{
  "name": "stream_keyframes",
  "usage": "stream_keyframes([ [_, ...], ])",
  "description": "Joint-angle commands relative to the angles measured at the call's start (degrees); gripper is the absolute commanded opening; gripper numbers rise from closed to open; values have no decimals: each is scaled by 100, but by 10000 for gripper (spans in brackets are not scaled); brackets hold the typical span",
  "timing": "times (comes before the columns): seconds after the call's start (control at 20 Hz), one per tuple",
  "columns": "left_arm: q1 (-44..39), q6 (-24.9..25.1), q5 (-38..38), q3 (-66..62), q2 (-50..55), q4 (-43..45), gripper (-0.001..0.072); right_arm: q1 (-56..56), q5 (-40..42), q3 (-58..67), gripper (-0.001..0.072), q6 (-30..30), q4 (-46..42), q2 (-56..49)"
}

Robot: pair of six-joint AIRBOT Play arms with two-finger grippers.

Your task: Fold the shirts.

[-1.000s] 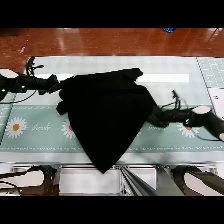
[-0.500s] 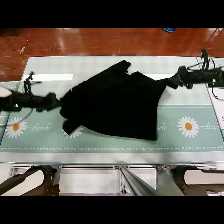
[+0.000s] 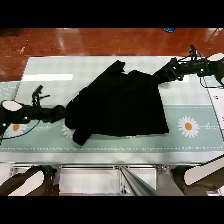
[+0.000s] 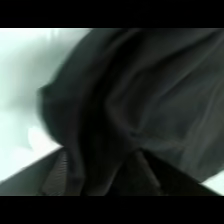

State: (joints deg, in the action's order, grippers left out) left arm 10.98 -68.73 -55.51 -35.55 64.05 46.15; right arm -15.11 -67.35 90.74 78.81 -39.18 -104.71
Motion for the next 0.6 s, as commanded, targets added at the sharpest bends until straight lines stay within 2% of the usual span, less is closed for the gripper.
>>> stream_keyframes([
  [0.0,439,-70,-254,-861,-20,557,508,-459,-765,96,411,39,-52,409],
  [0.05,782,-225,-570,-1231,-20,850,508,-715,-1054,96,411,20,-232,693],
  [0.15,1547,-363,-1036,-1661,-28,1078,508,-1204,-1473,20,411,11,-1178,1377],
  [0.25,2192,-776,-1427,-1519,-46,988,508,-1637,-1364,-625,411,151,-2039,2179],
  [0.4,2286,-802,-1762,-496,-151,306,508,-2048,-621,-2570,411,179,-1895,3346],
  [0.55,1947,-802,-1720,487,-175,72,508,-2090,-72,-4339,411,-205,-1458,4293],
])
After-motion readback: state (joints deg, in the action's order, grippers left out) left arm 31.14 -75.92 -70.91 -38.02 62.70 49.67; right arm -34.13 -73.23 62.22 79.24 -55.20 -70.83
